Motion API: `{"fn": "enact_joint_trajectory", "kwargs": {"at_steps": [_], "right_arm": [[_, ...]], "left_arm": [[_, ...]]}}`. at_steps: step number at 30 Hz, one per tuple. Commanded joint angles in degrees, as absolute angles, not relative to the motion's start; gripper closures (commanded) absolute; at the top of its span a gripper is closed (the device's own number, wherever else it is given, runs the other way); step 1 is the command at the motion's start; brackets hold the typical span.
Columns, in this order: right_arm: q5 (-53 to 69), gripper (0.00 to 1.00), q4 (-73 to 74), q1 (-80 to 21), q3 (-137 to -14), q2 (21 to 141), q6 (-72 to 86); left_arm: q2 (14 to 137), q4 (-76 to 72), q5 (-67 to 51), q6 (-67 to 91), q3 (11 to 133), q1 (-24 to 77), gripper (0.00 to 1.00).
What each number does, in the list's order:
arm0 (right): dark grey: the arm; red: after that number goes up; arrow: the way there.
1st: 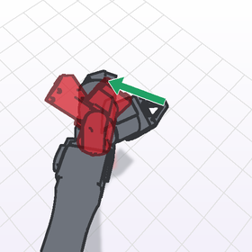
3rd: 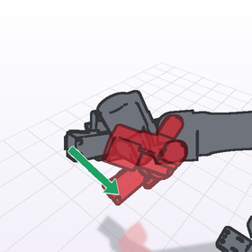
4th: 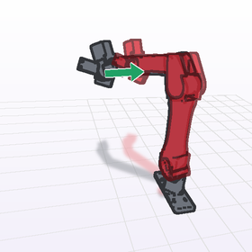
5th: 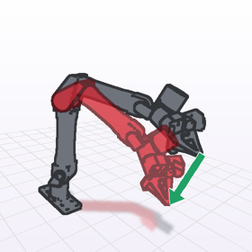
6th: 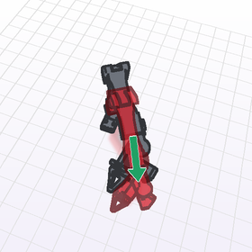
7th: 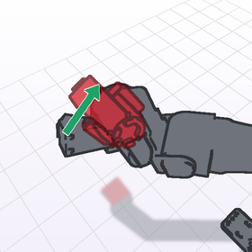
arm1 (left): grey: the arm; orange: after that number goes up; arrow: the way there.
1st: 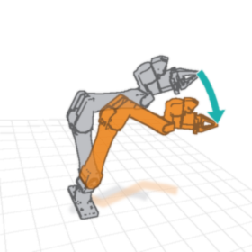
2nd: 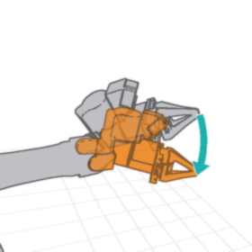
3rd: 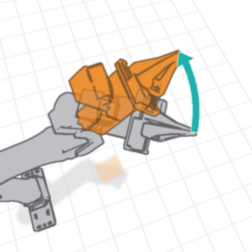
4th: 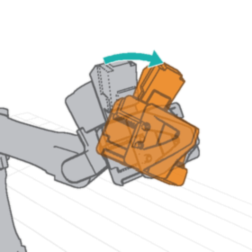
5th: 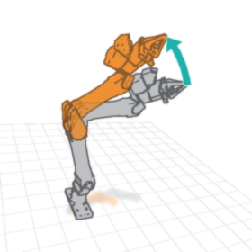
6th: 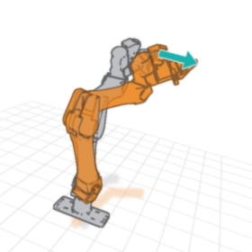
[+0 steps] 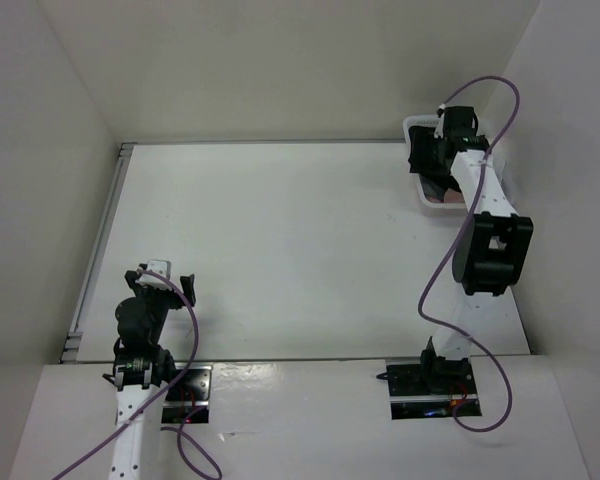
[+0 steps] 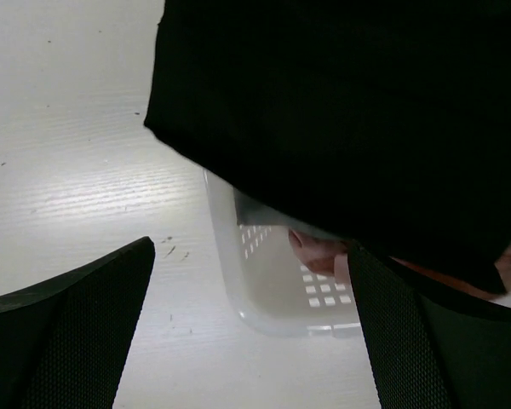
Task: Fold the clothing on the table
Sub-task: Grab the skirt from the pile
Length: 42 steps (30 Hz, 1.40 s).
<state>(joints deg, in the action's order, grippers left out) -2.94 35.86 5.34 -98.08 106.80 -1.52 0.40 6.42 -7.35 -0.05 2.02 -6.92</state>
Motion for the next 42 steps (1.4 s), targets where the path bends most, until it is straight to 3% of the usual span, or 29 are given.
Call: {"fn": "enact_joint_trajectory", "kwargs": {"at_steps": [1,14,26,29,30,33,34,36,37,42], "right_arm": [[-1.2,0.02,36.6,6.6,-104.6,111.3,-0.5],[-1.8,0.02,38.8,6.6,-119.6,121.6,0.0],[-2.4,0.12,40.4,6.6,-123.7,129.2,0.0],[-1.9,0.24,39.8,6.6,-122.0,128.6,-0.6],[-1.8,0.39,38.8,6.6,-120.8,128.1,-0.6],[-0.7,0.65,38.1,6.6,-120.2,126.7,-0.6],[-0.7,0.81,38.1,6.6,-120.2,126.0,-0.6],[0.0,0.96,38.8,6.6,-119.5,124.8,-0.6],[1.6,1.0,38.8,6.6,-118.8,123.9,-0.6],[5.3,1.0,37.4,6.6,-113.8,114.2,-0.6]], "left_arm": [[-6.9,4.8,-7.5,-1.1,0.3,-6.8,0.0],[-6.9,4.8,-7.5,-1.1,0.3,-6.8,0.0],[-6.9,4.8,-7.5,-1.1,0.3,-6.8,0.0],[-6.9,4.8,-7.5,-1.1,0.3,-6.8,0.0],[-6.9,4.8,-7.5,-1.1,0.3,-6.8,0.0],[-6.9,4.8,-7.5,-1.1,0.3,-6.8,0.0],[-6.9,4.8,-7.5,-1.1,0.3,-6.8,0.0],[-6.9,4.8,-7.5,-1.1,0.3,-6.8,0.0],[-6.9,4.8,-7.5,-1.1,0.3,-6.8,0.0],[-6.9,4.8,-7.5,-1.1,0.3,-6.8,0.0]]}}
